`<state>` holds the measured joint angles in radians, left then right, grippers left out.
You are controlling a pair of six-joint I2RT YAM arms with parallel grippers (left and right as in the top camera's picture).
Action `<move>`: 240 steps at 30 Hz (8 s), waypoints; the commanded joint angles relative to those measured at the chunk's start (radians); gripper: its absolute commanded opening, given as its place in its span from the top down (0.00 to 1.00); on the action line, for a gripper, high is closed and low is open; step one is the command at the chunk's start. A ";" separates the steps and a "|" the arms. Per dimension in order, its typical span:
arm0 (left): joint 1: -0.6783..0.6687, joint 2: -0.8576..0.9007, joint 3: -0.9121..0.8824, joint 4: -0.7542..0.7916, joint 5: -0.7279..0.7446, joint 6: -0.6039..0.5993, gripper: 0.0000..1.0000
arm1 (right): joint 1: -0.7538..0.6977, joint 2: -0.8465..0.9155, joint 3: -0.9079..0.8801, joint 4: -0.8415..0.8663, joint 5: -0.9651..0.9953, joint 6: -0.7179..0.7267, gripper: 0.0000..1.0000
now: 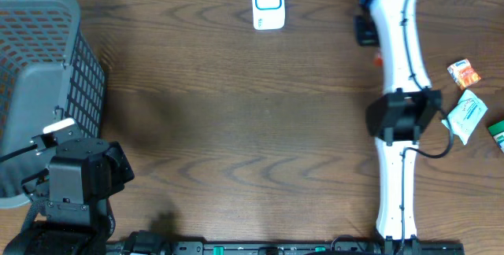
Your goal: Scan the item barcode
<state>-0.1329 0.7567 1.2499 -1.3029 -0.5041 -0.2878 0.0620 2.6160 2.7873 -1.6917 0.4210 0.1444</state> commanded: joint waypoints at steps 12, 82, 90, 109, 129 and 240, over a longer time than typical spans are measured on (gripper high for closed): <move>-0.002 0.001 0.002 -0.002 -0.013 0.005 0.02 | -0.275 -0.009 -0.385 0.130 0.133 0.041 0.99; -0.002 0.001 0.002 -0.002 -0.013 0.005 0.02 | -0.181 -2.033 -0.897 0.398 -0.417 -0.029 0.01; -0.002 0.001 0.002 -0.002 -0.013 0.005 0.02 | -0.181 -2.321 -1.489 0.784 -0.451 -0.029 0.01; -0.002 0.001 0.002 -0.002 -0.013 0.005 0.02 | -0.160 -2.612 -2.448 1.620 -0.482 0.065 0.01; -0.002 0.001 0.001 -0.002 -0.013 0.005 0.02 | -0.152 -2.611 -2.736 1.650 -0.411 0.064 0.01; 0.034 -0.755 -1.228 1.216 0.174 0.195 0.02 | -0.152 -2.610 -2.782 1.618 -0.412 0.064 0.01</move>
<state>-0.1047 0.0101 0.0536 -0.0799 -0.3412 -0.1074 -0.0967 0.0120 0.0082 -0.0711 -0.0029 0.1986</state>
